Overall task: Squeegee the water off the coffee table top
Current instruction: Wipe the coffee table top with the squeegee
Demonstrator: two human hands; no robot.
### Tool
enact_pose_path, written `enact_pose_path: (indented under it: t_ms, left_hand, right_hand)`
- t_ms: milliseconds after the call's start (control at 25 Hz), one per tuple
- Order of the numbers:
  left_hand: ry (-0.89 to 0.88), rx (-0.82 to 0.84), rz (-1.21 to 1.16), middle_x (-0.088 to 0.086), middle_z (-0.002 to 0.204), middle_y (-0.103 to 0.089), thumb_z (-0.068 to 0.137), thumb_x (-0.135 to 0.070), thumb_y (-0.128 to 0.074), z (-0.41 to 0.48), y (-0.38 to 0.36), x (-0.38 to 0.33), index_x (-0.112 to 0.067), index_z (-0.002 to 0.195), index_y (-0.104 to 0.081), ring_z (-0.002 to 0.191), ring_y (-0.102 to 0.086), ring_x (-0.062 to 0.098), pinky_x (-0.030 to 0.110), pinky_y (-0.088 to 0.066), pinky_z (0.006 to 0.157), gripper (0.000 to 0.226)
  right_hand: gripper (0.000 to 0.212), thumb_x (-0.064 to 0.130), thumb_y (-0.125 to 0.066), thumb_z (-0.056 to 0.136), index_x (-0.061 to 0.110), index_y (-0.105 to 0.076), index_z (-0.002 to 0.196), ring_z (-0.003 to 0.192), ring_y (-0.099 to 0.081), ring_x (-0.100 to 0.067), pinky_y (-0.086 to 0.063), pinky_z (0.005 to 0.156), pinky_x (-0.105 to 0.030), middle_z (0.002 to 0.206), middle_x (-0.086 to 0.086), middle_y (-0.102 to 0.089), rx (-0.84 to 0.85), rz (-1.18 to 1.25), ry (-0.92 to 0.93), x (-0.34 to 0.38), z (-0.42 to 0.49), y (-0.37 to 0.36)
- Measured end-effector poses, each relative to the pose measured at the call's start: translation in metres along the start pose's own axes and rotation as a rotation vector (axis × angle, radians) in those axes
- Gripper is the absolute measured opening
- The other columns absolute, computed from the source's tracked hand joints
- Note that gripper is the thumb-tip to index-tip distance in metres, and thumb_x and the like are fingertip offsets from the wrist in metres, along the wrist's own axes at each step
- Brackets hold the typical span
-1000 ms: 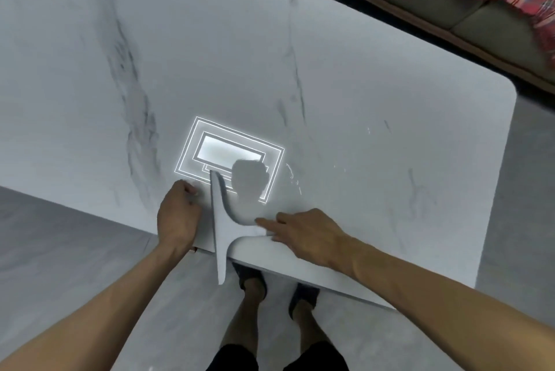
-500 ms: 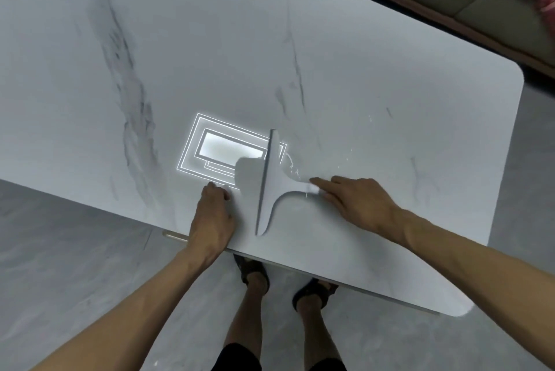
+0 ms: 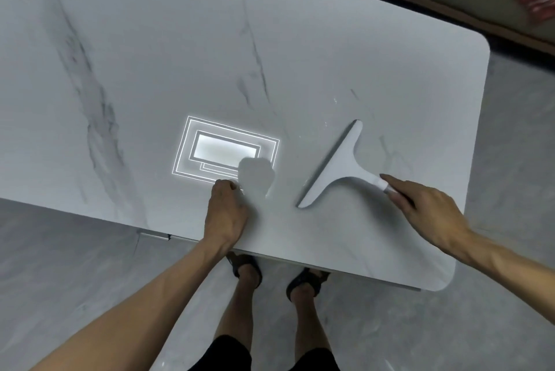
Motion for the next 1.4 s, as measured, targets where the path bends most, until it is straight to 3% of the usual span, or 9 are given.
enact_pose_path:
  t_ms: [80, 160, 280, 400, 520, 760, 1040, 1240, 1400]
  left_hand:
    - [0.041, -0.046, -0.051, -0.007, 0.087, -0.051, 0.079, 0.0, -0.046, -0.001, 0.006, 0.009, -0.035, 0.088, -0.038, 0.079, -0.052, 0.021, 0.031, -0.042, 0.061, 0.037]
    - [0.105, -0.135, -0.073, -0.002, 0.091, -0.054, 0.081, 0.002, -0.044, -0.004, 0.018, 0.025, -0.024, 0.107, -0.041, 0.081, -0.054, 0.024, 0.032, -0.041, 0.066, 0.038]
    - [0.16, -0.244, -0.034, -0.002, 0.094, -0.052, 0.082, 0.001, -0.048, -0.008, 0.036, 0.054, -0.015, 0.121, -0.039, 0.081, -0.052, 0.022, 0.032, -0.042, 0.069, 0.042]
    - [0.167, -0.226, -0.029, -0.003, 0.105, -0.052, 0.082, -0.009, -0.057, -0.015, 0.038, 0.071, -0.016, 0.116, -0.04, 0.092, -0.051, 0.019, 0.034, -0.043, 0.077, 0.038]
    - [0.136, -0.179, -0.002, 0.001, 0.106, -0.054, 0.08, -0.011, -0.06, -0.029, 0.017, 0.07, -0.019, 0.11, -0.038, 0.088, -0.054, 0.02, 0.032, -0.044, 0.072, 0.038]
    - [0.018, -0.029, 0.137, 0.013, 0.12, -0.048, 0.079, 0.003, -0.054, -0.06, -0.05, 0.034, -0.01, 0.115, -0.041, 0.099, -0.057, 0.031, 0.036, -0.048, 0.075, 0.04]
    - [0.09, 0.014, 0.108, 0.009, 0.097, -0.058, 0.082, -0.003, -0.049, -0.082, -0.083, 0.015, -0.012, 0.11, -0.042, 0.075, -0.059, 0.026, 0.031, -0.043, 0.063, 0.03]
    - [0.169, -0.228, 0.021, -0.002, 0.095, -0.057, 0.086, -0.009, -0.053, -0.099, -0.051, 0.038, -0.016, 0.11, -0.047, 0.078, -0.057, 0.022, 0.029, -0.042, 0.065, 0.026]
    - [0.301, -0.344, -0.073, 0.006, 0.089, -0.058, 0.083, -0.006, -0.055, -0.099, -0.012, 0.073, -0.014, 0.104, -0.046, 0.077, -0.058, 0.028, 0.029, -0.039, 0.064, 0.025]
  right_hand:
    - [0.047, 0.062, -0.017, 0.093, 0.053, -0.031, 0.137, 0.082, -0.062, -0.015, -0.05, 0.067, -0.035, 0.097, 0.012, -0.065, 0.009, 0.033, 0.084, 0.033, 0.002, -0.009]
    - [0.046, 0.058, -0.019, 0.096, 0.049, -0.033, 0.139, 0.087, -0.063, -0.017, -0.052, 0.07, -0.037, 0.102, 0.011, -0.063, 0.046, 0.042, 0.228, 0.081, 0.007, -0.035]
    - [0.041, 0.038, -0.04, 0.101, 0.037, -0.041, 0.141, 0.073, -0.062, -0.023, -0.05, 0.057, -0.035, 0.095, 0.003, -0.062, 0.089, -0.019, 0.537, 0.165, 0.011, -0.089]
    - [0.039, 0.027, -0.05, 0.097, 0.027, -0.048, 0.137, 0.057, -0.056, -0.025, -0.033, 0.045, -0.028, 0.084, -0.002, -0.06, 0.08, -0.113, 0.731, 0.207, 0.007, -0.124]
    - [0.039, 0.026, -0.053, 0.095, 0.029, -0.047, 0.134, 0.055, -0.056, -0.026, -0.029, 0.044, -0.027, 0.081, 0.0, -0.059, 0.055, -0.128, 0.699, 0.184, 0.009, -0.126]
    - [0.039, 0.035, -0.047, 0.098, 0.034, -0.045, 0.137, 0.064, -0.062, -0.026, -0.051, 0.051, -0.038, 0.085, 0.001, -0.061, 0.071, -0.136, 0.536, 0.056, -0.014, -0.086]
    - [0.041, 0.044, -0.033, 0.099, 0.039, -0.045, 0.138, 0.061, -0.061, -0.019, -0.036, 0.049, -0.028, 0.077, 0.01, -0.054, 0.04, -0.268, 0.339, -0.053, -0.055, -0.048]
    - [0.035, 0.033, -0.056, 0.095, 0.031, -0.058, 0.13, 0.051, -0.056, -0.018, -0.034, 0.042, -0.025, 0.073, 0.006, -0.058, 0.036, -0.208, 0.541, 0.01, -0.056, -0.059]
    - [0.037, 0.027, -0.049, 0.098, 0.03, -0.051, 0.134, 0.067, -0.061, -0.025, -0.047, 0.052, -0.034, 0.088, 0.0, -0.062, 0.143, -0.166, 0.818, 0.133, -0.017, -0.107]
Point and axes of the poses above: each hand's wrist, its own z-axis towards the middle knuckle, its own y-axis out of the back of the hand, x = y × z, the point moved 7 cm from there along z, towards the middle knuckle
